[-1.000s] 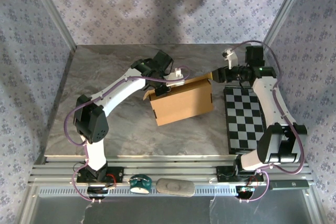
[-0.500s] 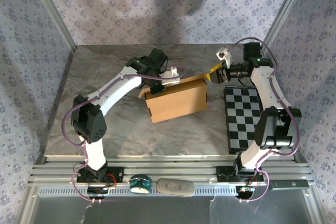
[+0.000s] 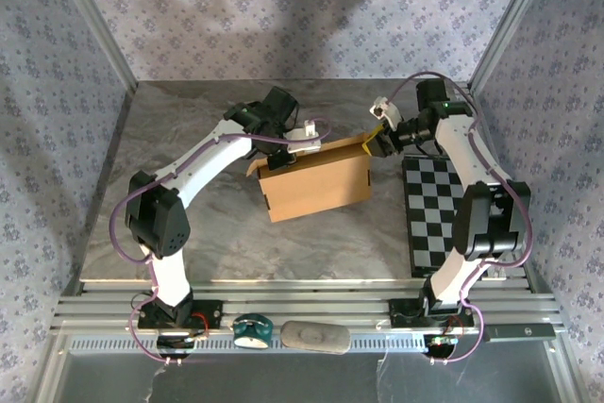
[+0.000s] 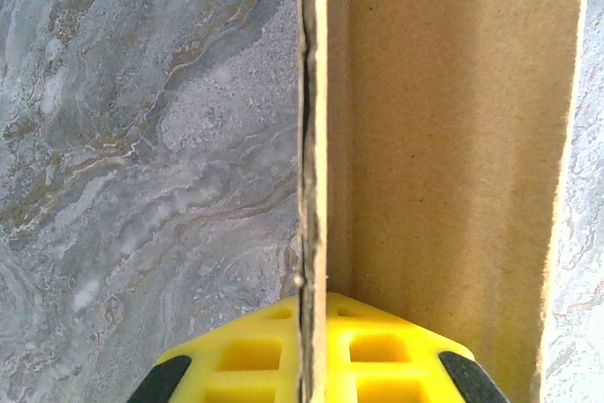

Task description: Fold the paper box

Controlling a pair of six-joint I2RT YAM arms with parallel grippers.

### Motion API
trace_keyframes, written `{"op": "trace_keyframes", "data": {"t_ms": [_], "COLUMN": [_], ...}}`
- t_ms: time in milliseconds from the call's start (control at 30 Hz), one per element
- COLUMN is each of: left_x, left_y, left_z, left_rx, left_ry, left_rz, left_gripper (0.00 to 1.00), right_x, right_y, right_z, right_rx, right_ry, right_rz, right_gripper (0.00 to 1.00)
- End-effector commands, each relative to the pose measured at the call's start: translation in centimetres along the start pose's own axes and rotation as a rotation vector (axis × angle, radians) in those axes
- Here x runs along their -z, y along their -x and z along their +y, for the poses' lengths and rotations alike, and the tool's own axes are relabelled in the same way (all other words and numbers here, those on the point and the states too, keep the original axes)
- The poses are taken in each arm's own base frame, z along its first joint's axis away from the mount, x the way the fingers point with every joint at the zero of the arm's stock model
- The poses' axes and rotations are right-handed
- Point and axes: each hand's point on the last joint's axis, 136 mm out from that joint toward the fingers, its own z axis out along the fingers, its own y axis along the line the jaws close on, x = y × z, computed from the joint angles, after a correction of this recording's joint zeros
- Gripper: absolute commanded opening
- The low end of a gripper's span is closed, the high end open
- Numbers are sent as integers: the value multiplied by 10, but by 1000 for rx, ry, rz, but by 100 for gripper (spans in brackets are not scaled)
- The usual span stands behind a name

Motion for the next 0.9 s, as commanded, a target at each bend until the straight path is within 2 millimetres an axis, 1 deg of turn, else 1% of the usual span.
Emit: {"op": "trace_keyframes", "data": {"t_ms": [0,100,200,333,533,833,867], "left_x": [14,15,15,15,15,15,15], "left_y": [8,9,10,11,10,10,10], "left_z": [-1,-1,-1,-1,-1,1,1], "left_rx": [-19,-15,-13,-13,-12,-5,-4], "left_ry": [-4,-4,-4,-2,1,9,10], "left_rz": [-52,-54,-56,-58,-57,-57,-56], "left_gripper": [0,0,0,0,0,0,0], "right_x": [5,6,3,-2,-7,-8,-8], "right_y": [3,7,9,12,18,17,16], "right_z": [-9,-10,-9,-8,-10,-4,-3], "right_rx": [29,36,33,40,53,37,32], "right_ry": [-59,-60,-52,-51,-55,-51,-50], "right_rz": [30,20,18,21,33,44,47], "right_gripper": [35,35,29,27,19,0,0]}}
